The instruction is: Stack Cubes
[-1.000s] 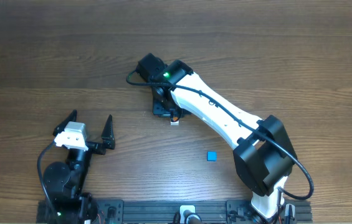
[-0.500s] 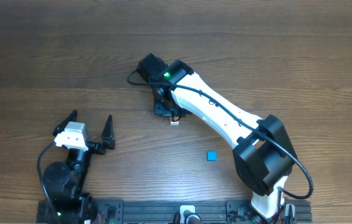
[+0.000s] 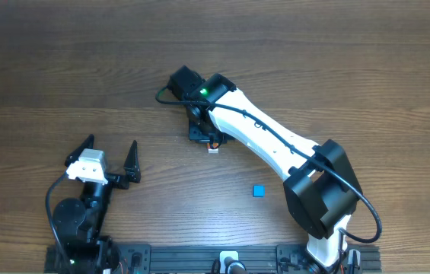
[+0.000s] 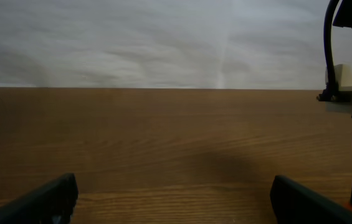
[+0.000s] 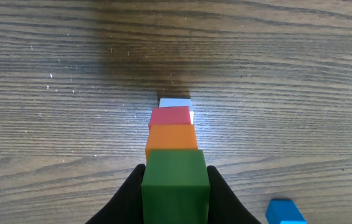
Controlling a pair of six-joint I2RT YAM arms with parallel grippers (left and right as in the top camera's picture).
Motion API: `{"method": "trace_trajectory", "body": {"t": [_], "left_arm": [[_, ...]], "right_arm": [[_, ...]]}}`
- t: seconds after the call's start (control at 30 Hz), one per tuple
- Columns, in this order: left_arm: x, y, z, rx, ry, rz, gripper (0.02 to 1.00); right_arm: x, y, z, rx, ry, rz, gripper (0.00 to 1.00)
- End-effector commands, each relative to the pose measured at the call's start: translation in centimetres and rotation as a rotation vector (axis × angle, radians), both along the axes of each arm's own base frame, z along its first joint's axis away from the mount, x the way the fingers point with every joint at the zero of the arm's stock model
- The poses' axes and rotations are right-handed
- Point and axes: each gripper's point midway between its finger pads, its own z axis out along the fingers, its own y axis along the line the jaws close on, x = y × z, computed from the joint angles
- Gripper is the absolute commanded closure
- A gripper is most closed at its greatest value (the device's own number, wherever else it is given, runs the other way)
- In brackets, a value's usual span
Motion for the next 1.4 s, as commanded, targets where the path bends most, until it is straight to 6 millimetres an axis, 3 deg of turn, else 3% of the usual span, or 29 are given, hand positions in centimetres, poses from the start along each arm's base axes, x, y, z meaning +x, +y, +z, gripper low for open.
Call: {"method": "trace_trajectory", "body": {"t": [0.03,0.5,0.67,0.8,0.87,1.0,1.13,1.27,1.4], "left_arm": [[0.0,0.0,-0.1,0.013,-0.005,-0.005,0.018],[0.0,0.0,-0.1,0.013,-0.005,-0.005,0.018],[0.0,0.0,-0.1,0.013,-0.005,-0.005,0.018],[0.0,0.0,-0.1,0.013,-0.005,-0.005,0.018],[0.0,0.0,-0.1,0.013,-0.005,-0.005,0.018],[0.0,0.0,-0.1,0.013,-0.005,-0.005,0.018],[0.0,0.0,-0.1,0.013,-0.005,-0.005,0.018],[0.0,0.0,-0.1,0.013,-0.005,-0.005,0.018],[0.0,0.0,-0.1,0.014,-0.005,-0.005,0.018]], "right_arm": [[0.1,-0.7,-0.9,-0.032,0.008,-0.022,0.822],[0.0,-0.6,-0.9,-0.027,0.013,-0.021,0.665],[0.0,-0.6,-0.9,-0.026,0.013,-0.02,0.549],[0.1,-0.5,-0.9,-0.024,0.01,-0.02,0.325],[0.2,-0.4,-0.8,-0.018,0.003,-0.018,0.031],[0.8,0.3,1.1,0.028,-0.036,0.036,0.007],[0.7,0.2,4.8,0.07,-0.098,0.105,0.007],[-0.7,-3.2,8.6,0.007,-0.151,0.095,0.007],[-2.5,-7.1,10.2,-0.03,-0.148,0.054,0.007]]}}
